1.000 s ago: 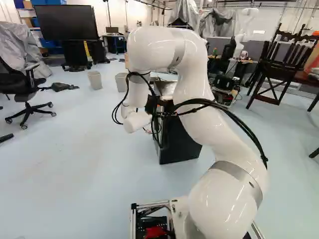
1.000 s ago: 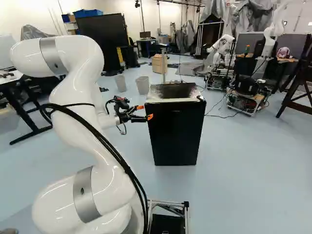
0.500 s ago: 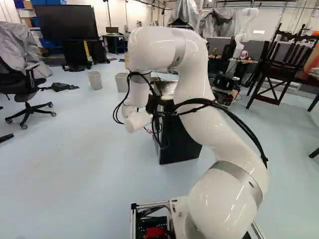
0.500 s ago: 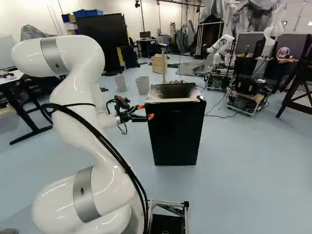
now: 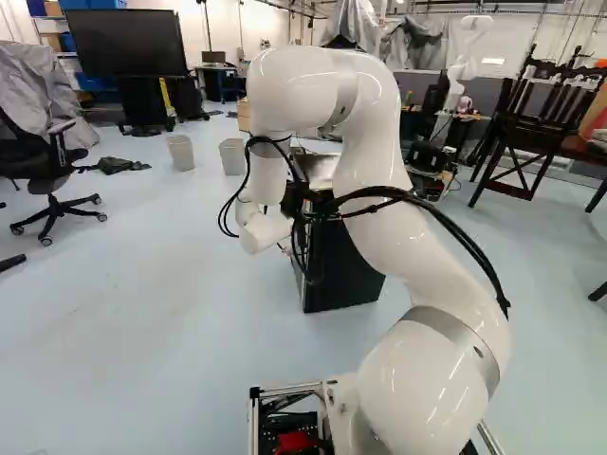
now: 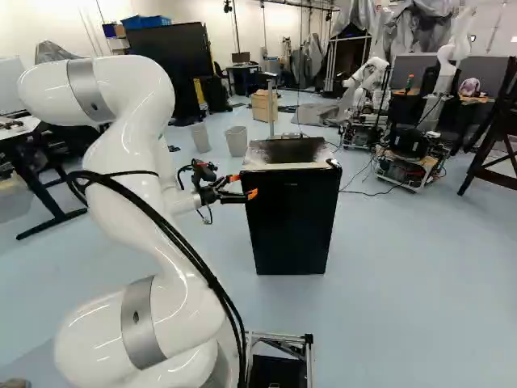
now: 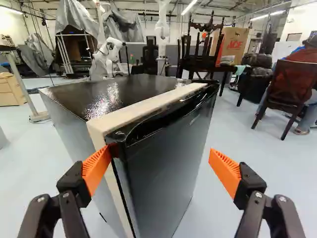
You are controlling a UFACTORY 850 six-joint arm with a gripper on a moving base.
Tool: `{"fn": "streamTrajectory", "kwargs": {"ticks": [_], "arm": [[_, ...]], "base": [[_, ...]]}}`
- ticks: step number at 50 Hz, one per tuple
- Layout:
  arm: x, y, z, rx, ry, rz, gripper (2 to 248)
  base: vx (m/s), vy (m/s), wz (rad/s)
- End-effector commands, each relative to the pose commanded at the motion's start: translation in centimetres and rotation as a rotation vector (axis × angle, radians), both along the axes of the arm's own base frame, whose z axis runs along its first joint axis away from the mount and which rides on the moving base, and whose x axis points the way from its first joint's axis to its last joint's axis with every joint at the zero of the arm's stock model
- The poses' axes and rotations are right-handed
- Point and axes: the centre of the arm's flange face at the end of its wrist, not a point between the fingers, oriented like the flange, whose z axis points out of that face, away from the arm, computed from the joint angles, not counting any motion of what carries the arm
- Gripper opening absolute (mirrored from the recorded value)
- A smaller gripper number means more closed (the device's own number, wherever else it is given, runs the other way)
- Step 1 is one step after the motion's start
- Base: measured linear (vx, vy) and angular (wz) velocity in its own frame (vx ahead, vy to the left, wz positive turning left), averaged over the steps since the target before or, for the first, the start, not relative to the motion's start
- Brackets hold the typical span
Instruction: Grab a drink from the fridge
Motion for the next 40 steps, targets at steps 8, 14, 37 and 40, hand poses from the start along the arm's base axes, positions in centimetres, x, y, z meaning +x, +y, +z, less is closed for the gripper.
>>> {"fn": "streamTrajectory", "kwargs": {"ticks": [8, 14, 37, 40], "arm": [[-0.5, -0.5, 0.0, -0.004, 0.008, -0.004, 247], [-0.9, -0.8, 0.1, -0.008, 0.014, -0.006, 247], [-2.5, -1.5, 0.1, -0.02, 0.036, -0.002, 247], [-2.7, -1.5, 0.1, -0.021, 0.039, -0.001, 247]], "base": [[0.0, 0.0, 0.0], [0.0, 0.0, 0.0], [-0.001, -0.001, -0.006], [0.0, 0.0, 0.0]]}}
